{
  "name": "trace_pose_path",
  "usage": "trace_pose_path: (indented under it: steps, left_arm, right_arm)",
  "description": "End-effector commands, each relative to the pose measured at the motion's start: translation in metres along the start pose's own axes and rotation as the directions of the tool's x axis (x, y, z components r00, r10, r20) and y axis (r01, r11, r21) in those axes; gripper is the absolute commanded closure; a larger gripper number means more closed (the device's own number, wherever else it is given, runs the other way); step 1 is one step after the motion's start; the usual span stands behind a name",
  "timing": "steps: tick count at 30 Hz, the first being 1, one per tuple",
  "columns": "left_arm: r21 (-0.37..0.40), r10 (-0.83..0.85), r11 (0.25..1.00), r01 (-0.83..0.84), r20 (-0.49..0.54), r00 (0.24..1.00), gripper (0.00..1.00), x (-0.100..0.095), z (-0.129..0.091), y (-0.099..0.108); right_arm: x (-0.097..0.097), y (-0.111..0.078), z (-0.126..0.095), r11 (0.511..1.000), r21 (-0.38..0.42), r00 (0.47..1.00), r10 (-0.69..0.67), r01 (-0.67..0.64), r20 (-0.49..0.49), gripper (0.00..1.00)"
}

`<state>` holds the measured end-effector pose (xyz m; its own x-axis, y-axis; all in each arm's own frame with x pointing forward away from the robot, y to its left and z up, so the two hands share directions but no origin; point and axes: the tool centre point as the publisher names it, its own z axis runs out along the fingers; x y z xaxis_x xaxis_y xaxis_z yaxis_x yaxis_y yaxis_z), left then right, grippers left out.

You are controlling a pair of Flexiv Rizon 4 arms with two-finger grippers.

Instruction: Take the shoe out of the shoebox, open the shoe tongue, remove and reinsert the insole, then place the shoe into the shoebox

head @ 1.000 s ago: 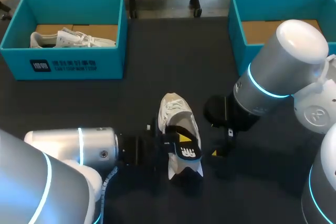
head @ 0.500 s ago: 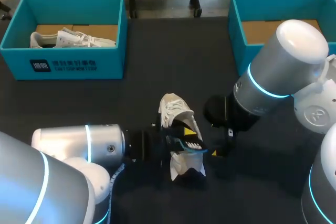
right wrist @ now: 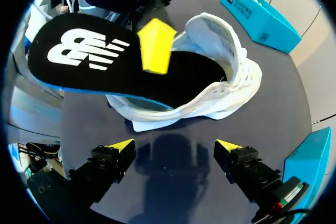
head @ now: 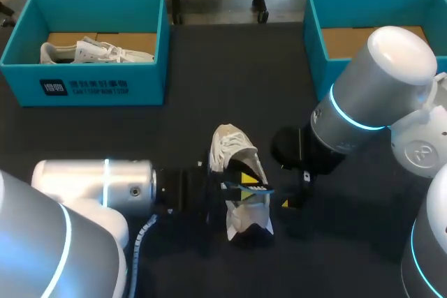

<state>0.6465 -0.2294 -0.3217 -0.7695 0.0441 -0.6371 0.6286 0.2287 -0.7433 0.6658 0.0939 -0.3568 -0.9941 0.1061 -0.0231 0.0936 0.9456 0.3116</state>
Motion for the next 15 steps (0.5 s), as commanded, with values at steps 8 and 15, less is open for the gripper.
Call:
trace_pose_path:
  steps: [8, 15]
  left_arm:
    - [-0.111, 0.148, 0.983, -0.145, 0.021, 0.989, 1.0, 0.015, 0.01, 0.014]
    - [-0.183, 0.187, 0.967, -0.177, 0.04, 0.982, 1.0, 0.008, 0.015, 0.035]
  right_arm:
    - [0.001, -0.001, 0.001, 1.0, -0.001, 1.0, 0.0, 0.0, 0.002, 0.0]
    - [0.001, -0.001, 0.001, 1.0, -0.001, 1.0, 0.0, 0.0, 0.002, 0.0]
